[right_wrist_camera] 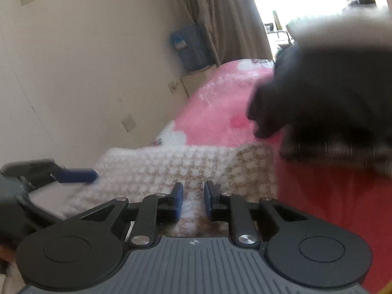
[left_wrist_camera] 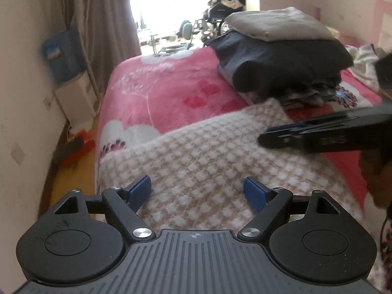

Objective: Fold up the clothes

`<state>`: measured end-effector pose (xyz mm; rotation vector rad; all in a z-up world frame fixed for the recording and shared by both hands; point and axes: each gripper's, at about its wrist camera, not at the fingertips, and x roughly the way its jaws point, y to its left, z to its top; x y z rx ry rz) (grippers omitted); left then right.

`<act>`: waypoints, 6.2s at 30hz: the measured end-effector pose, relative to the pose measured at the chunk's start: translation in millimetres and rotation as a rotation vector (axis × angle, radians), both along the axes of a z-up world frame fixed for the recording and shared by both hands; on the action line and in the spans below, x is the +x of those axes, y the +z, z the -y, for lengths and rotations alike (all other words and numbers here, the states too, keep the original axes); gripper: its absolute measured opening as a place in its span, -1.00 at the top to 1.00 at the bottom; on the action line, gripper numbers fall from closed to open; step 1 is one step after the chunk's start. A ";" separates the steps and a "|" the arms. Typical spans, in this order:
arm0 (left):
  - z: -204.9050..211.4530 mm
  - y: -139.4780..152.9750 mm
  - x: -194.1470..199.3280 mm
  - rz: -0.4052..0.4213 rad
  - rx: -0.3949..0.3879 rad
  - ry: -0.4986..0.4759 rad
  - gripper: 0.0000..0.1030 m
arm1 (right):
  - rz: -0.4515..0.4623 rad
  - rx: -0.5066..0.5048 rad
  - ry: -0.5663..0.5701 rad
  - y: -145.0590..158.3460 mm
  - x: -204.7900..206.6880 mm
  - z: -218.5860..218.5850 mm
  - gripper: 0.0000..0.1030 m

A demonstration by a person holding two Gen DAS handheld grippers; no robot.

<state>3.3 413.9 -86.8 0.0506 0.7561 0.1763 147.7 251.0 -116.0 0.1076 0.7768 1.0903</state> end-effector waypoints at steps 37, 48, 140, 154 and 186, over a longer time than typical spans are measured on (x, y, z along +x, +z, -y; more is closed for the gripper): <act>45.2 12.7 -52.1 0.081 -0.129 -0.016 -0.79 | -0.380 0.049 0.099 -56.8 -105.0 122.9 0.84; 46.0 9.0 -43.3 0.059 -0.137 0.038 -0.79 | -0.563 0.170 0.062 -65.8 -131.5 141.6 0.90; 80.3 54.3 -161.8 0.226 -0.092 0.347 -0.71 | 0.015 -0.090 0.011 60.3 -146.3 69.4 0.66; 142.1 67.7 -198.3 0.147 -0.078 0.574 -0.96 | 0.155 -0.363 0.040 82.9 -233.4 104.0 -0.33; 176.7 52.5 -194.9 -0.036 -0.050 0.710 -0.99 | 0.184 -0.402 -0.137 90.1 -238.3 150.5 -0.89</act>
